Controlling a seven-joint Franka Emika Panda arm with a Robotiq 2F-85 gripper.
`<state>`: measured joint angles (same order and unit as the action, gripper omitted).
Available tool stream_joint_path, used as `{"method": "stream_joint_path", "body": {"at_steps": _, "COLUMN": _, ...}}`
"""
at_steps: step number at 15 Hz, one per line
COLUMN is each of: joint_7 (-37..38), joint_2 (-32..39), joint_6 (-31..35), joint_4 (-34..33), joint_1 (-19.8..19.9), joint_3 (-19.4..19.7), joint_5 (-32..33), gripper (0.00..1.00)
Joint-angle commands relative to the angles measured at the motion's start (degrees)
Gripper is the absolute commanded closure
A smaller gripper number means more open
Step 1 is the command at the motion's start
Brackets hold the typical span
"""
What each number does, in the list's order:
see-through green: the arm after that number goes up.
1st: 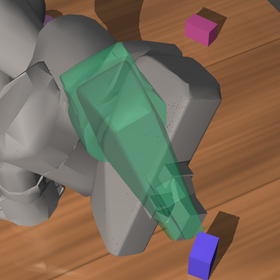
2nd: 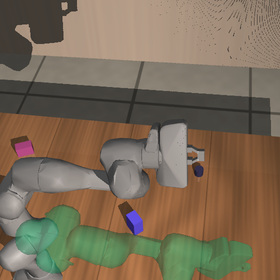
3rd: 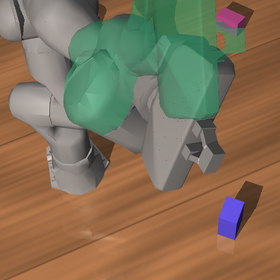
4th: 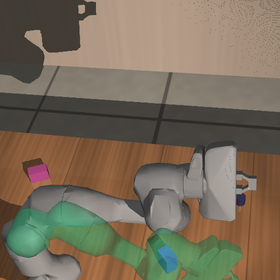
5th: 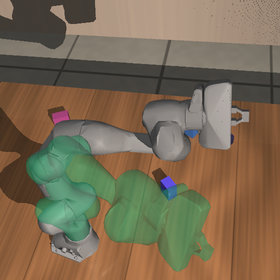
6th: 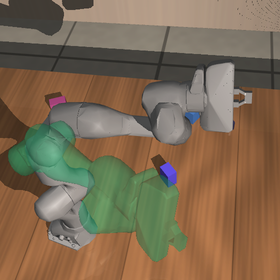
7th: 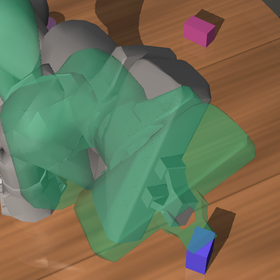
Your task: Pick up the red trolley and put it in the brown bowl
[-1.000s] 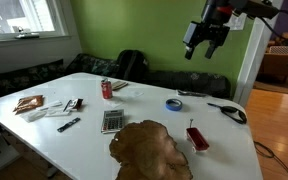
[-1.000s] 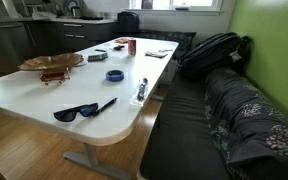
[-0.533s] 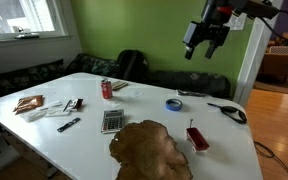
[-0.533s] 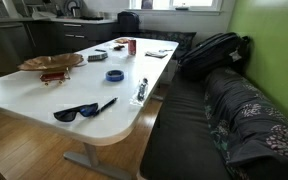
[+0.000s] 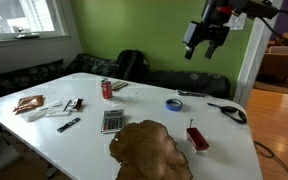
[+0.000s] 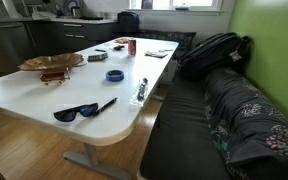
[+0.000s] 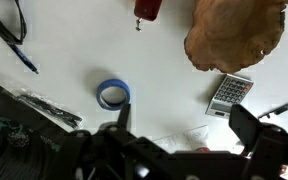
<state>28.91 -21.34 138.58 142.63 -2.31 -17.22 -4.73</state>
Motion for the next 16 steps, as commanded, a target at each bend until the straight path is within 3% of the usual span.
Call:
{"method": "stream_joint_path", "body": {"at_steps": 1, "joint_7": 10.0, "joint_2": -2.16, "joint_6": 1.64, "joint_4": 2.52, "joint_1": 4.28, "joint_3": -2.88, "joint_5": 10.76, "gripper": 0.0}}
{"method": "stream_joint_path", "body": {"at_steps": 3, "joint_7": 17.01, "joint_2": -3.76, "joint_6": 5.1, "joint_4": 7.52, "joint_1": 6.37, "joint_3": -3.25, "joint_5": 16.3, "gripper": 0.0}}
{"method": "stream_joint_path", "body": {"at_steps": 5, "joint_7": 22.05, "joint_2": -4.41, "joint_6": 6.04, "joint_4": 13.21, "joint_1": 5.92, "joint_3": -2.16, "joint_5": 15.12, "gripper": 0.0}}
{"method": "stream_joint_path", "body": {"at_steps": 8, "joint_7": 24.65, "joint_2": -3.34, "joint_6": 5.68, "joint_4": 19.45, "joint_1": 2.99, "joint_3": 0.59, "joint_5": 7.68, "gripper": 0.0}}
{"method": "stream_joint_path", "body": {"at_steps": 9, "joint_7": 24.8, "joint_2": 2.09, "joint_6": 5.07, "joint_4": 14.82, "joint_1": 4.11, "joint_3": 1.59, "joint_5": 6.89, "gripper": 0.0}}
{"method": "stream_joint_path", "body": {"at_steps": 12, "joint_7": 20.71, "joint_2": 5.45, "joint_6": 5.53, "joint_4": 16.3, "joint_1": 3.87, "joint_3": 7.29, "joint_5": 0.98, "gripper": 0.0}}
{"method": "stream_joint_path", "body": {"at_steps": 13, "joint_7": 22.97, "joint_2": 2.14, "joint_6": 4.08, "joint_4": 16.21, "joint_1": 3.84, "joint_3": 4.71, "joint_5": 4.76, "gripper": 0.0}}
{"method": "stream_joint_path", "body": {"at_steps": 16, "joint_7": 21.45, "joint_2": 5.17, "joint_6": 4.21, "joint_4": 15.79, "joint_1": 4.06, "joint_3": 7.69, "joint_5": 2.97, "gripper": 0.0}}
